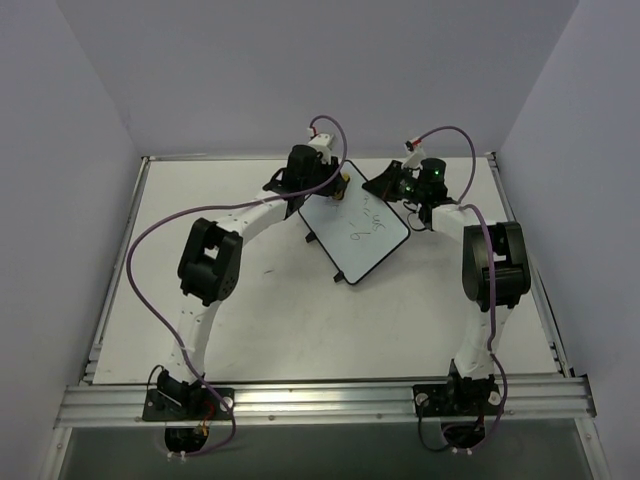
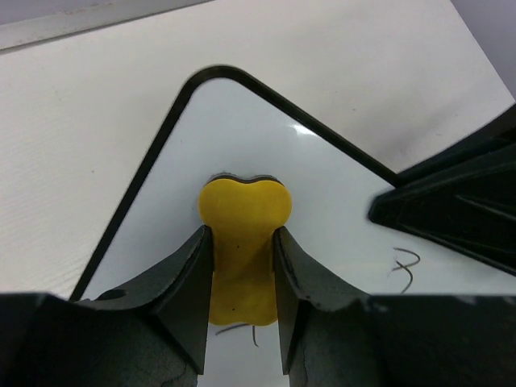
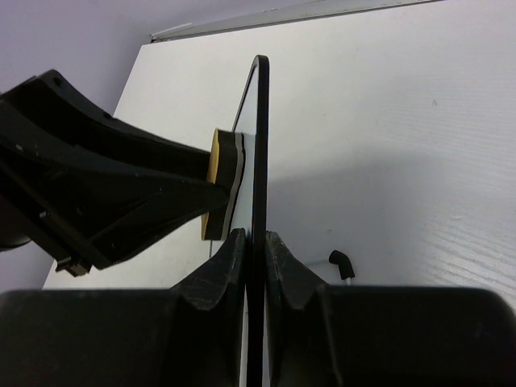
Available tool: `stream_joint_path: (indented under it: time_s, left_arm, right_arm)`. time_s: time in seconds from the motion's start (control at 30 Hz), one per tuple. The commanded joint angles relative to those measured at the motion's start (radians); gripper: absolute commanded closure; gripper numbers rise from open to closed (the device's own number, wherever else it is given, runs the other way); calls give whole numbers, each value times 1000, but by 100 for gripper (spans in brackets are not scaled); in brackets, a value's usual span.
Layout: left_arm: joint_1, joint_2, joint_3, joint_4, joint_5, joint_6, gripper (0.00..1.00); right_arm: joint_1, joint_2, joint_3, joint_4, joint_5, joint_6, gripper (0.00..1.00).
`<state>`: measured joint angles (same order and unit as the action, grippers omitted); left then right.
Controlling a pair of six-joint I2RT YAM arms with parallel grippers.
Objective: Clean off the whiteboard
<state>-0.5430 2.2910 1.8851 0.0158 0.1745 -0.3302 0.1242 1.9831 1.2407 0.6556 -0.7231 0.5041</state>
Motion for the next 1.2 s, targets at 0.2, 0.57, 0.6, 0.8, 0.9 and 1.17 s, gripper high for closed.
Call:
stream_joint_path:
  time_s: [0.2,0.57,0.6,0.8,0.9,1.17]
  left_arm:
    - [-141,-54,-185,90,13,-23,98]
    - [-215,-67,-202,95,10,-33,98]
    - [-225,-67,-205,95,8,-32,98]
    - [-262,-68,-230,101,-3,-38,98]
    - [-279,-73,-253,116,-4,-52,98]
    - [-308,-85,-285,136,2,-53,98]
  right_arm:
    - [26,-33,14,-70,-22,-59,100]
    - [28,-33,17,-73,-22,-62,100]
    - [28,-33,17,-73,-22,-62,100]
    - [31,-40,14,-71,-19,-61,100]
    - [31,-43,13,-70,-21,-62,100]
    - [35,-43,13,-70,-22,-62,100]
